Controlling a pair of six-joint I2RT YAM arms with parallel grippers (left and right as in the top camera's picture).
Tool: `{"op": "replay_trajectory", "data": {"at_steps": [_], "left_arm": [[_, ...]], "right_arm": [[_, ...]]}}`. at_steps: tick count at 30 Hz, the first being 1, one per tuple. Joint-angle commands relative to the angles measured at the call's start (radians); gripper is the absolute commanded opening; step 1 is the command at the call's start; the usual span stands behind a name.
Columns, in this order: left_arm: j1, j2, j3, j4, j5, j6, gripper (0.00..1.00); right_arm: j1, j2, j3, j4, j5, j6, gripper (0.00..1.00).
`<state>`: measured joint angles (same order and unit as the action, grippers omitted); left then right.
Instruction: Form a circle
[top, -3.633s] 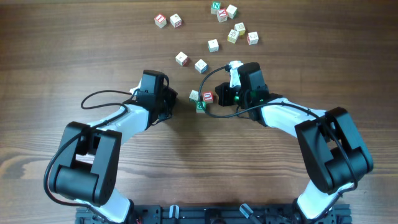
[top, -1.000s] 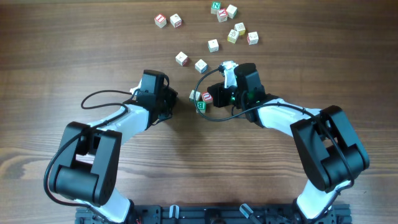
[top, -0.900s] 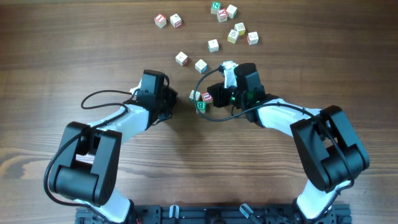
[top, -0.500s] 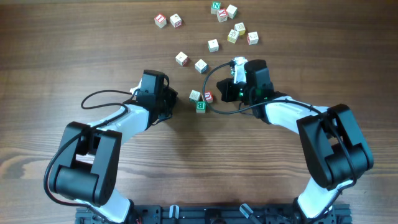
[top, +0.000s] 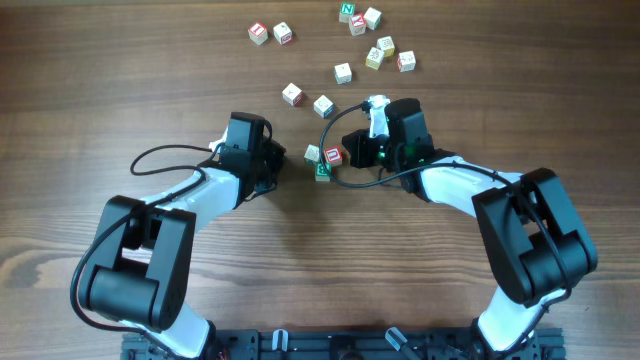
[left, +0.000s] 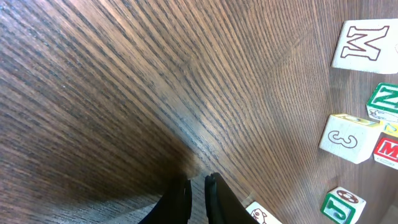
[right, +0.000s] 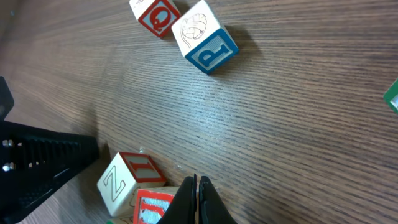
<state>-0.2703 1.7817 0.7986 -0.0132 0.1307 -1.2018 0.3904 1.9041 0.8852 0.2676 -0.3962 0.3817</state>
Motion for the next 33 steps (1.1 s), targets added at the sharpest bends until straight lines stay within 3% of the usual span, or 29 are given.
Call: {"op": "replay_trajectory", "data": {"at_steps": [1,23,33], "left_arm": [[-0.001,0.079,-0.06,-0.046,-0.084,0.008,0.14],[-0.001,0.079,-0.06,-0.046,-0.084,0.008,0.14],[-0.001,0.079,-0.06,-0.046,-0.084,0.008,0.14]], "right_arm": [[0.006,0.037,0.005,0.002,-0.005,0.014,0.05],[0.011,0.037,0.005,0.019,-0.087,-0.016,0.05],[0.01,0.037,0.006,0.019,0.006,0.011,0.05]]}}
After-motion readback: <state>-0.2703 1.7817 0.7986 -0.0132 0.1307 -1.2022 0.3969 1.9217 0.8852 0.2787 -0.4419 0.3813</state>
